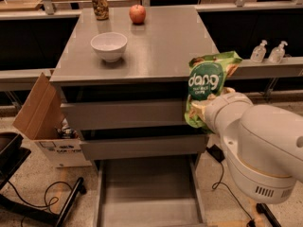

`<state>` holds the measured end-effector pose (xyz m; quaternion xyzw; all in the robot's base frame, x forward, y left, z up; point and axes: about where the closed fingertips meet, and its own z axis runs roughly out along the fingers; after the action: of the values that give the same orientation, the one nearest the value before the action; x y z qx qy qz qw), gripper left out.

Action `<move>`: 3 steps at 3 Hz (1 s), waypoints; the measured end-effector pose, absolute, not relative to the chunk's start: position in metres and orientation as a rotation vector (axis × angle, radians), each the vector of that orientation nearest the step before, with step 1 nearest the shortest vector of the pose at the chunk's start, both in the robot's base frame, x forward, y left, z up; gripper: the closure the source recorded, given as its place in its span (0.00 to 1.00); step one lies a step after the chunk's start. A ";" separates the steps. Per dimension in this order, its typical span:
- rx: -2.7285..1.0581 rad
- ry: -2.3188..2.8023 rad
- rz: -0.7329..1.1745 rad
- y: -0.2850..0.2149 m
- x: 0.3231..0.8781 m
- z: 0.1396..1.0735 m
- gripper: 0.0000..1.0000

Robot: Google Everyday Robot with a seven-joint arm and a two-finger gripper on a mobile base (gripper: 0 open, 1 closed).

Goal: Pick green rice chip bag from bottom drawer and place on counter

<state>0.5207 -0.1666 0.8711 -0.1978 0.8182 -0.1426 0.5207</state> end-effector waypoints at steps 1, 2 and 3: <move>-0.480 1.967 -0.348 -0.167 0.547 0.877 1.00; -0.448 2.031 -0.327 -0.170 0.615 0.877 1.00; -0.411 2.106 -0.319 -0.174 0.676 0.877 1.00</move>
Offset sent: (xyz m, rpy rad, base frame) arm 0.2302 0.0020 0.1168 -0.0802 0.0204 0.0497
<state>0.6758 -0.1744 0.8769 -0.1674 0.8585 -0.1299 0.4671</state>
